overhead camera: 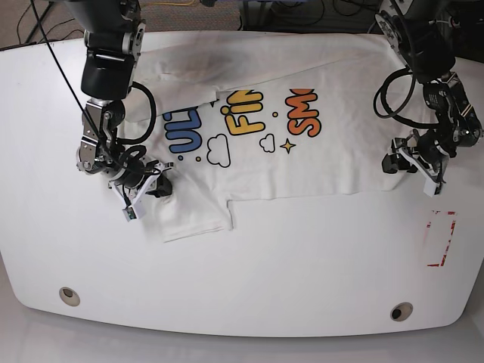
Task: Layout the t-shirt on the table in an organized manner, then fold the t-shirt properly
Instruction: 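Grasp the shirt edge with both grippers at the sleeve and side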
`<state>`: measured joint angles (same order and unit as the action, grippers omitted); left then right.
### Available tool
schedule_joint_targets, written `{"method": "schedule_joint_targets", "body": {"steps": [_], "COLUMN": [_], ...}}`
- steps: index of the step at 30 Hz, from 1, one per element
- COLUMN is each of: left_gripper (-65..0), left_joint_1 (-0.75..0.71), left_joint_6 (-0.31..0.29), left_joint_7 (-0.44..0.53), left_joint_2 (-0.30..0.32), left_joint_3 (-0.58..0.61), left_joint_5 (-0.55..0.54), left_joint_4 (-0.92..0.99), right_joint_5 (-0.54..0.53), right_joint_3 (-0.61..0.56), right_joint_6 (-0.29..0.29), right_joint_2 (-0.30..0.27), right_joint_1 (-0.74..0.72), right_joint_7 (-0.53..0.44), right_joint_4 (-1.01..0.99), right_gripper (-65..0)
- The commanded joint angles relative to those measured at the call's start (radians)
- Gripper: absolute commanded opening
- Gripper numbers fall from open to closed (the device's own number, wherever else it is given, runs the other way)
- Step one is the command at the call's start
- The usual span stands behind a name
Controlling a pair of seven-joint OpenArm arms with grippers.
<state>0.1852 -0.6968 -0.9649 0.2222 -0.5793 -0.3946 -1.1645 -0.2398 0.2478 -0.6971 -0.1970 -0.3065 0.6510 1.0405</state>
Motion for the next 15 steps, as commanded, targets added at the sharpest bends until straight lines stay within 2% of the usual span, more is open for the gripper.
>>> {"method": "schedule_joint_targets", "body": {"steps": [1, 11, 15], "left_gripper": [-39.4, -62.5, -65.0], "left_joint_1": [0.017, 0.02, 0.021], "left_joint_6": [-0.001, -0.001, -0.001], "left_joint_7": [-0.006, -0.002, -0.001], "left_joint_2": [0.013, 0.013, 0.015], "left_joint_3": [0.005, 0.057, 0.083], "left_joint_5": [-0.004, -0.007, -0.008], "left_joint_4": [-0.01, -0.019, -0.024], "right_joint_5": [0.0, 0.0, 0.0], "right_joint_3": [0.003, 0.003, 0.003], "right_joint_6": [-0.001, -0.001, -0.001], "right_joint_2": [-0.011, -0.011, -0.011], "right_joint_1": [-0.02, -0.02, -0.02], "right_joint_7": [0.0, -0.001, -0.001], "right_joint_4": [0.013, 0.013, 0.017], "right_gripper": [-63.9, -64.2, -64.5]}}
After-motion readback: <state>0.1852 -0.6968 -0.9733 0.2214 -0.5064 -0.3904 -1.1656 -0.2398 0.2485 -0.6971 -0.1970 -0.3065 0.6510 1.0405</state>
